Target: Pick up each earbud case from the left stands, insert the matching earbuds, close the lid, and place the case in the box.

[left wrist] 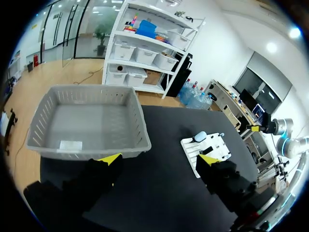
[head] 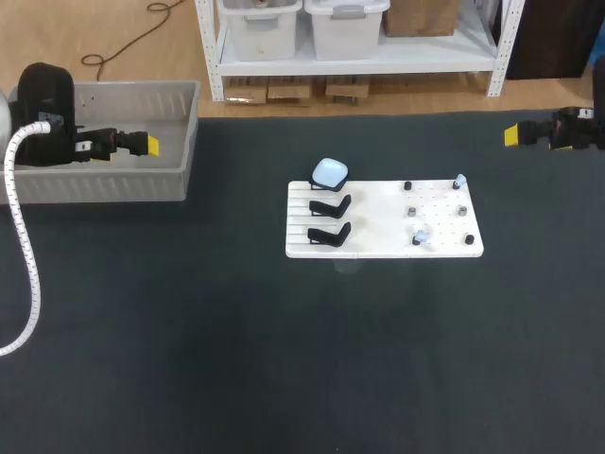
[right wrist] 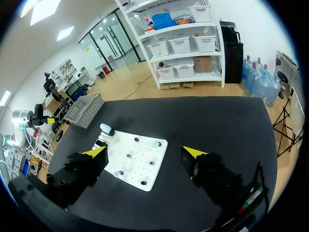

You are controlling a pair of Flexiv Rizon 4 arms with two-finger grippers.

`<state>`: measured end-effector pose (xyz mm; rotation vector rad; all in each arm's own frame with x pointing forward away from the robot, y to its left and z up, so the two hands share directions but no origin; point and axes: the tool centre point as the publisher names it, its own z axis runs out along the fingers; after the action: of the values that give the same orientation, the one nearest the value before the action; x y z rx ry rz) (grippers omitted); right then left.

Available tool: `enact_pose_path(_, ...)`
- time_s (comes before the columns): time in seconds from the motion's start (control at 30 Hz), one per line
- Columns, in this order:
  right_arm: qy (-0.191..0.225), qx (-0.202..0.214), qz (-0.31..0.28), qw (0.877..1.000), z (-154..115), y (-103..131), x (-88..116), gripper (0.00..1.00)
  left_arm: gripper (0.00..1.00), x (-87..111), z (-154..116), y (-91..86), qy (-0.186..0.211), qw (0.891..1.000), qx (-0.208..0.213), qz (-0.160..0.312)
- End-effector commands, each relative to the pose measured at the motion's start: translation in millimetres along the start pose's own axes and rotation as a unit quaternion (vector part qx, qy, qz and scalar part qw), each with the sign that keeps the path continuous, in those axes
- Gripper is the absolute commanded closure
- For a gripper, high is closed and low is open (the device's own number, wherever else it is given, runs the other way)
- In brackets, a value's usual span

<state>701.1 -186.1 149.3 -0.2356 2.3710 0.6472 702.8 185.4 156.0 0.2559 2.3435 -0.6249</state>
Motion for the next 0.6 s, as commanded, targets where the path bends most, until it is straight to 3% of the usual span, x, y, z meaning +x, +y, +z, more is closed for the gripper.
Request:
enact_pose_path(0.03,0.0,0.001,0.0,1.0,0,0,0,0.0,0.0,-14.2,-9,-4.5,-0.008,0.999,0.041,0.025)
enact_pose_path(0.17,0.0,0.001,0.0,1.0,0,0,0,0.0,0.0,-28.8,-11,-11.9,-0.027,0.993,0.07,0.086)
enact_pose_path(0.3,0.0,0.001,0.0,1.0,0,0,0,0.0,0.0,-37.4,-10,-21.0,-0.034,0.98,0.118,0.159)
enact_pose_path(0.5,0.0,0.001,0.0,1.0,0,0,0,0.0,0.0,-51.0,-7,-33.8,-0.037,0.953,0.176,0.243)
enact_pose_path(0.6,0.0,0.001,0.0,1.0,0,0,0,0.0,0.0,-57.4,-1,-38.7,-0.036,0.933,0.208,0.29)
